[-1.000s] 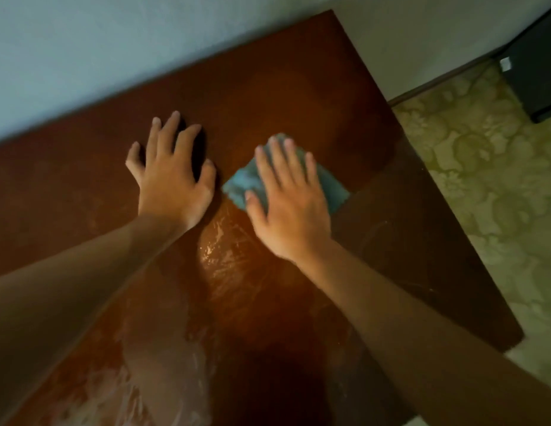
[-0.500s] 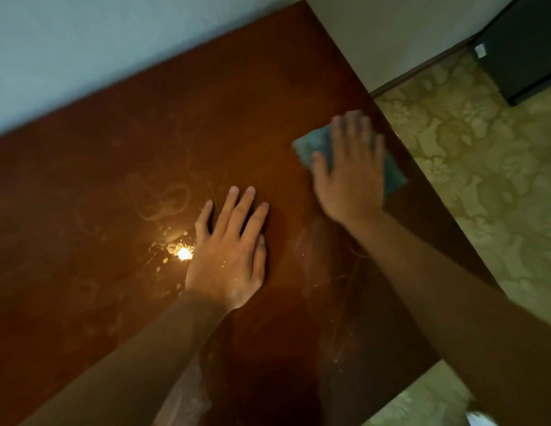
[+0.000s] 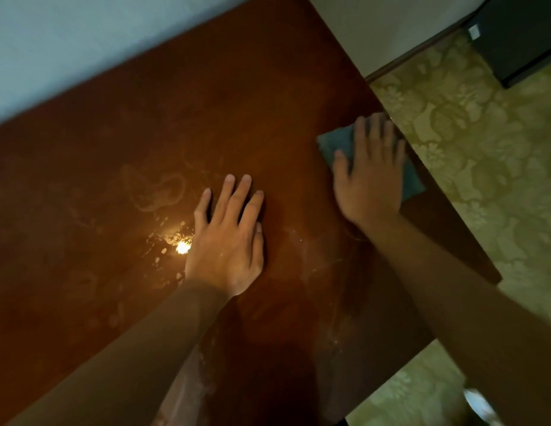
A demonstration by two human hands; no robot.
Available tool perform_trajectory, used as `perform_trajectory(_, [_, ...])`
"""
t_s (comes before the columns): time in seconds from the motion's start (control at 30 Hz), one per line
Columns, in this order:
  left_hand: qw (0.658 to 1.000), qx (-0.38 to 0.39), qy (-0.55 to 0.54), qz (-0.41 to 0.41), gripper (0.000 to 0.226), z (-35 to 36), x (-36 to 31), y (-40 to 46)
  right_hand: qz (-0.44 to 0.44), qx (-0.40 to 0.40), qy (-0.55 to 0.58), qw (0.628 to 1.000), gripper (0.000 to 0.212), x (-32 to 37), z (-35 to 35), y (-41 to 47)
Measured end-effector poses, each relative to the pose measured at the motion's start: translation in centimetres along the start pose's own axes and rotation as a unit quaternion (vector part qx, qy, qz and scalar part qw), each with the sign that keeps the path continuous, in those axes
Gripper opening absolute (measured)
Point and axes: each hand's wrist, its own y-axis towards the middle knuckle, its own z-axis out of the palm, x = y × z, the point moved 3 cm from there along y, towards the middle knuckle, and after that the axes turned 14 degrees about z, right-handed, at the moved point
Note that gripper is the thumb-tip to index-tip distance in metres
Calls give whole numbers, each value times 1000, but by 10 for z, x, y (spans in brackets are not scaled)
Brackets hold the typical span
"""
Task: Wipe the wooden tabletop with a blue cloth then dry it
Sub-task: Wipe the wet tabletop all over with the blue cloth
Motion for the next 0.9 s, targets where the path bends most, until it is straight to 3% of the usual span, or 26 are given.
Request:
perform_trajectory(0.13, [1000,4,2,2,52,2,2,0,-139,17,3,990,67,40,19,-87])
perform_trajectory(0.23, [1000,-11,-8,3,51,2,2,0,-188,27,-7,982,66,31,20,-77])
perform_trajectory(0.4, [999,-33,-18,2,50,1,1,-1,-20,9,-8,1000,70,-16,3,4])
perform_trajectory(0.5, [999,-33,-18,2,50,0,2,-1,22,-9,7,1000,70,-4,3,-5])
perform_trajectory(0.67, [1000,-29,-11,4,51,0,1,0,-119,-6,-10,993,67,41,21,-96])
perform_trajectory(0.77, [999,-36,-15,6,51,-1,0,-1,-169,8,0,986,65,31,23,-96])
perform_trajectory(0.9, [999,-43,-30,2,50,-2,0,-1,-62,4,-8,998,67,-14,9,-34])
